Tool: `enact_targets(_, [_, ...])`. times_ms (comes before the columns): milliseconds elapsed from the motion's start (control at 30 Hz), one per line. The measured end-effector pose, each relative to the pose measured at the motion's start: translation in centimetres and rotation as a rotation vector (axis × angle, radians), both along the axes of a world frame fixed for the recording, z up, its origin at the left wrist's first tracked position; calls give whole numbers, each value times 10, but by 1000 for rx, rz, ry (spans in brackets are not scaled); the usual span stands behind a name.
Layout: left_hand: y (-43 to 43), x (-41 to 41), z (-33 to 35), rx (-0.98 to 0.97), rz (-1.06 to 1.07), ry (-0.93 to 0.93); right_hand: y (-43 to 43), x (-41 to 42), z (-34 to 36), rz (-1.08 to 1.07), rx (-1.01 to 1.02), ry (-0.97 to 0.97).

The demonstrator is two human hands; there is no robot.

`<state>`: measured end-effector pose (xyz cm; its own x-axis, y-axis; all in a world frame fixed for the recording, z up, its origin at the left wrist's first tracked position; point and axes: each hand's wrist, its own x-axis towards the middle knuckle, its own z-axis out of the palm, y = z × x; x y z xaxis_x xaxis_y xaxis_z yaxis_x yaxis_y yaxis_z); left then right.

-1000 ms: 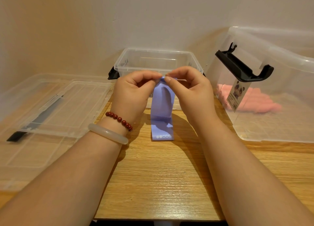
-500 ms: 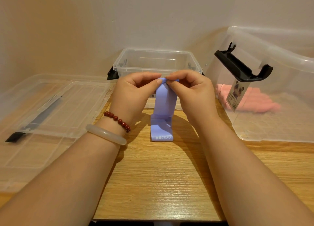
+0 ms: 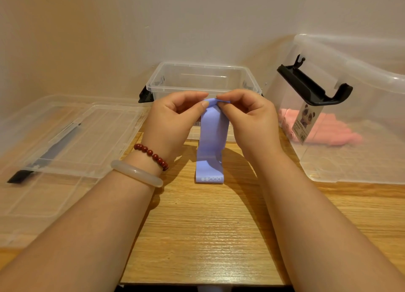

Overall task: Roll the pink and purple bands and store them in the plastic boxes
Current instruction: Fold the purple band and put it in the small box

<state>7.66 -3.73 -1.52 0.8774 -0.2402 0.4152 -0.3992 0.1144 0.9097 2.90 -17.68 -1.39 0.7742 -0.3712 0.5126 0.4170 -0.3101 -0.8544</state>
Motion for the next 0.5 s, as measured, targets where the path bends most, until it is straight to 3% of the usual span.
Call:
enact_targets(333, [1,0,0,-47,-102,71,-1,-1,1,29,-17,-20])
enact_targets(500, [0,3,-1,-29,-51,83,-1,-1,1,14,-84,-3])
